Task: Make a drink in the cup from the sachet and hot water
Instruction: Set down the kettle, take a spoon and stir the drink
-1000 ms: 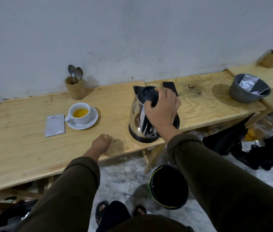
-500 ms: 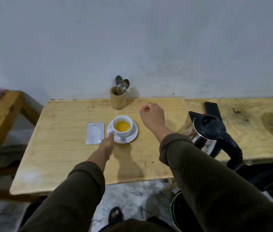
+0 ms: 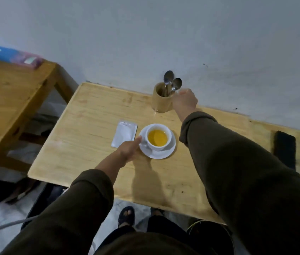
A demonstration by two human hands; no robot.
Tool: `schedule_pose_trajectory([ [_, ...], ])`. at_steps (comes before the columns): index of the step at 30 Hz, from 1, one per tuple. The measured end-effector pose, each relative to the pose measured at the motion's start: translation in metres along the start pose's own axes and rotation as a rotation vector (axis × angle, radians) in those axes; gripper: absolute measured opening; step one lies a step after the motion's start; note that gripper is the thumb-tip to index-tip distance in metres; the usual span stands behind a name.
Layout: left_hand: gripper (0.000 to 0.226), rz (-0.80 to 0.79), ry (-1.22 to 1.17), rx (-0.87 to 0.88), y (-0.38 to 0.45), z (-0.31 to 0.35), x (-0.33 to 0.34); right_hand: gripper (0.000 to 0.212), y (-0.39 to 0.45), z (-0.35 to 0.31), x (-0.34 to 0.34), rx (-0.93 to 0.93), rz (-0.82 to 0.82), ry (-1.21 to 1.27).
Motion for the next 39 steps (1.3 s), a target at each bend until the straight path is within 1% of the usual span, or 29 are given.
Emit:
schedule_pose_trajectory([
  [2, 0.049, -0.009, -0.044, -0.017, 0.000, 0.001, 0.003, 0.032, 0.017, -0.001, 0.005, 0.043, 0.004, 0.063],
  [5, 0.042, 0.017, -0.086, -0.035, 0.002, 0.001, 0.006, 0.033, 0.037, -0.002, 0.012, 0.089, -0.015, 0.138],
  [8, 0.033, 0.044, -0.129, -0.065, 0.006, -0.002, 0.009, 0.031, 0.049, -0.003, 0.017, 0.091, -0.026, 0.136],
  [12, 0.029, 0.068, -0.169, -0.089, 0.008, -0.004, 0.012, 0.029, 0.062, -0.002, 0.020, 0.113, -0.022, 0.122],
  [13, 0.031, 0.070, -0.168, -0.091, 0.009, -0.004, 0.011, 0.029, 0.063, -0.003, 0.019, 0.105, -0.014, 0.100],
  [15, 0.044, 0.087, -0.145, -0.083, 0.007, -0.003, 0.009, 0.030, 0.065, -0.005, 0.017, 0.076, 0.008, 0.074],
  [17, 0.051, 0.093, -0.127, -0.084, 0.007, -0.001, 0.008, 0.028, 0.066, -0.007, 0.015, 0.054, 0.028, 0.121],
  [19, 0.048, 0.079, -0.118, -0.077, 0.005, 0.003, 0.008, 0.024, 0.064, -0.011, 0.011, 0.028, 0.061, 0.188],
  [23, 0.048, 0.075, -0.083, -0.067, 0.005, 0.007, 0.008, 0.021, 0.059, -0.028, -0.005, -0.116, 0.166, 0.239],
  [26, 0.051, 0.067, -0.058, -0.041, 0.006, 0.007, 0.007, 0.020, 0.049, -0.042, -0.022, -0.203, 0.215, 0.274],
  [29, 0.053, 0.054, -0.068, -0.013, 0.006, 0.004, 0.007, 0.011, 0.035, -0.048, -0.042, -0.239, 0.239, 0.347],
  [31, 0.056, 0.036, -0.031, -0.004, 0.006, 0.003, 0.006, 0.009, 0.025, -0.047, -0.051, -0.210, 0.194, 0.436],
  [33, 0.058, 0.016, 0.002, 0.005, 0.009, 0.004, 0.005, 0.008, 0.010, -0.044, -0.055, -0.150, 0.096, 0.518],
  [35, 0.055, -0.007, -0.005, -0.001, 0.012, 0.005, 0.005, 0.005, -0.007, -0.036, -0.051, -0.082, -0.006, 0.507],
  [37, 0.056, -0.019, 0.008, -0.001, 0.015, 0.005, 0.005, 0.005, -0.028, -0.023, -0.045, -0.072, -0.092, 0.364],
  [39, 0.058, -0.018, 0.038, 0.003, 0.017, 0.004, 0.003, 0.012, -0.049, -0.009, -0.036, -0.134, -0.154, 0.137],
])
Point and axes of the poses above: each hand's wrist, its own y-axis towards the middle knuckle, its own x-axis out of the palm, z = x × y, the point moved 4 cm from there along y, towards the middle knuckle, and after that the axes turned 7 degrees about z, right-handed, at the moved point
